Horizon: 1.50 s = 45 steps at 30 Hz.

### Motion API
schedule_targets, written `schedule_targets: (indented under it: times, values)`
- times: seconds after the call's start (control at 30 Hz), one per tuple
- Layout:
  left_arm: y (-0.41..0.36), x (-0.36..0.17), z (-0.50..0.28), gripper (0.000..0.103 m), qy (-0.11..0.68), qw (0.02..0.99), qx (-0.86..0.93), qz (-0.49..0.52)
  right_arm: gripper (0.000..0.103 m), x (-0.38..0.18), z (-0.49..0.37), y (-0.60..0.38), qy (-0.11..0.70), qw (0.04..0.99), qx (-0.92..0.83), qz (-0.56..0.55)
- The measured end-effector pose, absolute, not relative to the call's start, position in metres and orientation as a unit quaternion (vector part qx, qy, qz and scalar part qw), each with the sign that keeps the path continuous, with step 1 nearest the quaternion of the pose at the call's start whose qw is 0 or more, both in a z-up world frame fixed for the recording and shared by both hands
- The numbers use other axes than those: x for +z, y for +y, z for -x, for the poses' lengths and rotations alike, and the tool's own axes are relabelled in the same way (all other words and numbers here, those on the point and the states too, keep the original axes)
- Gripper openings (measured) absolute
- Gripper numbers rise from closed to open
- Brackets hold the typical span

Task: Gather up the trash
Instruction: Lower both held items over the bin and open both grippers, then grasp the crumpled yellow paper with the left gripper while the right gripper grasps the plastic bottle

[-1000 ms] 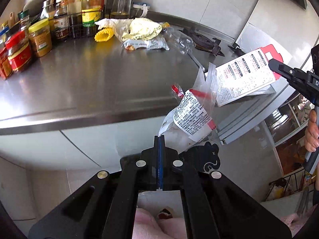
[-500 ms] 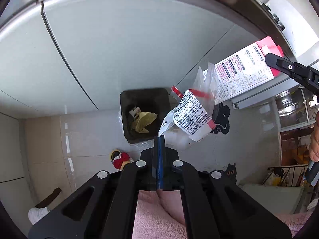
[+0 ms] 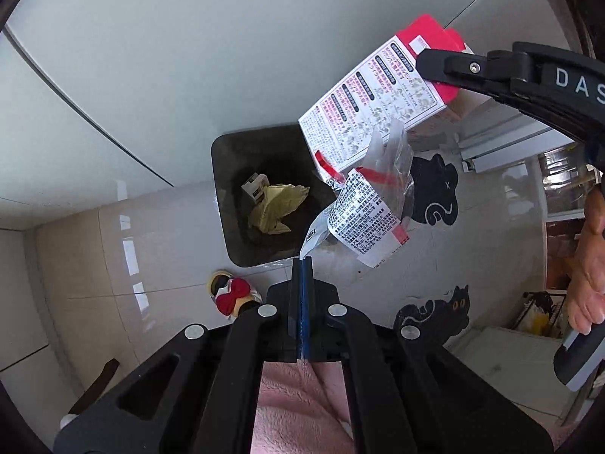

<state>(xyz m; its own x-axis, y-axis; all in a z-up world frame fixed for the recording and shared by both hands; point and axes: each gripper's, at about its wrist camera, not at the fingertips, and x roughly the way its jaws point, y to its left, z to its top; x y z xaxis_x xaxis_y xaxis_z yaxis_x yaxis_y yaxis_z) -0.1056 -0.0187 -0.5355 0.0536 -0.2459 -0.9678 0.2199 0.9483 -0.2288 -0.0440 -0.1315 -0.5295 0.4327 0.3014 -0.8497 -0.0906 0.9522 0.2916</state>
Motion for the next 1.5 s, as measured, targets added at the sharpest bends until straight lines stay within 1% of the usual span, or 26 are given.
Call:
schedule_targets:
  times: [0.2,0.33,0.37,0.4,0.43,0.47,0.5,0.6,0.63,0.67,0.7,0.73,0.93,1.03,1.1,1.17,1.23,1.3,1.33,1.37,1.4,1.43,1.5]
  values:
    - [-0.020,-0.563,0.089,0.000,0.678,0.718,-0.155,0.006,0.002,-0.550,0.032,-0.118,0.540,0.828,0.117,-0.099]
    - [-0.015,-0.564,0.079,0.001,0.679,0.718,-0.153,0.018,0.003,-0.555,0.024,-0.117,0.548,0.821,0.118,-0.106]
    - [-0.012,-0.564,0.076,0.004,0.678,0.719,-0.154,0.019,0.004,-0.556,0.022,-0.117,0.551,0.818,0.121,-0.111]
    - [-0.011,-0.562,0.075,0.011,0.676,0.720,-0.154,0.021,0.006,-0.557,0.018,-0.116,0.556,0.814,0.121,-0.116]
    - [-0.010,-0.562,0.073,0.014,0.675,0.721,-0.154,0.024,0.006,-0.560,0.015,-0.117,0.563,0.809,0.119,-0.119]
    - [-0.009,-0.561,0.071,0.020,0.674,0.722,-0.153,0.027,0.006,-0.561,0.014,-0.117,0.566,0.807,0.117,-0.122]
    - [-0.009,-0.562,0.069,0.022,0.674,0.722,-0.153,0.028,0.006,-0.561,0.012,-0.117,0.566,0.807,0.115,-0.123]
    - [-0.008,-0.559,0.066,0.023,0.675,0.722,-0.153,0.030,0.007,-0.558,0.010,-0.121,0.568,0.806,0.107,-0.128]
    - [-0.010,-0.559,0.066,0.023,0.675,0.722,-0.153,0.032,0.012,-0.556,0.010,-0.123,0.569,0.806,0.105,-0.129]
    - [-0.009,-0.558,0.066,0.025,0.675,0.722,-0.153,0.033,0.020,-0.554,0.010,-0.123,0.569,0.805,0.105,-0.131]
    - [-0.009,-0.557,0.067,0.027,0.675,0.721,-0.153,0.033,0.046,-0.552,0.011,-0.125,0.567,0.805,0.106,-0.136]
    - [-0.009,-0.555,0.067,0.027,0.674,0.722,-0.154,0.033,0.054,-0.550,0.011,-0.126,0.564,0.807,0.105,-0.138]
    - [-0.006,-0.542,0.069,0.028,0.670,0.726,-0.149,0.040,0.054,-0.533,0.015,-0.132,0.561,0.809,0.102,-0.142]
    - [-0.003,-0.523,0.073,0.032,0.663,0.733,-0.146,0.044,0.054,-0.517,0.026,-0.141,0.556,0.811,0.103,-0.149]
    - [-0.002,-0.505,0.077,0.040,0.655,0.740,-0.144,0.048,0.056,-0.497,0.035,-0.146,0.546,0.817,0.106,-0.149]
    - [0.002,-0.484,0.080,0.046,0.644,0.750,-0.143,0.049,0.060,-0.472,0.046,-0.152,0.534,0.826,0.107,-0.148]
    - [0.003,-0.460,0.084,0.053,0.631,0.761,-0.141,0.049,0.071,-0.444,0.057,-0.158,0.517,0.836,0.110,-0.146]
    - [0.004,-0.434,0.087,0.060,0.617,0.773,-0.140,0.051,0.074,-0.418,0.065,-0.166,0.500,0.847,0.110,-0.141]
    - [0.006,-0.420,0.087,0.062,0.610,0.778,-0.140,0.051,0.080,-0.405,0.069,-0.169,0.492,0.853,0.109,-0.137]
    - [0.005,-0.406,0.087,0.066,0.601,0.785,-0.141,0.050,0.084,-0.392,0.072,-0.173,0.482,0.859,0.108,-0.135]
    - [0.005,-0.391,0.088,0.069,0.591,0.792,-0.143,0.048,0.089,-0.379,0.075,-0.177,0.473,0.864,0.107,-0.133]
    - [0.004,-0.376,0.088,0.071,0.581,0.800,-0.145,0.046,0.092,-0.365,0.077,-0.180,0.463,0.870,0.106,-0.132]
    - [0.005,-0.347,0.085,0.077,0.559,0.815,-0.147,0.042,0.092,-0.340,0.079,-0.188,0.444,0.881,0.102,-0.132]
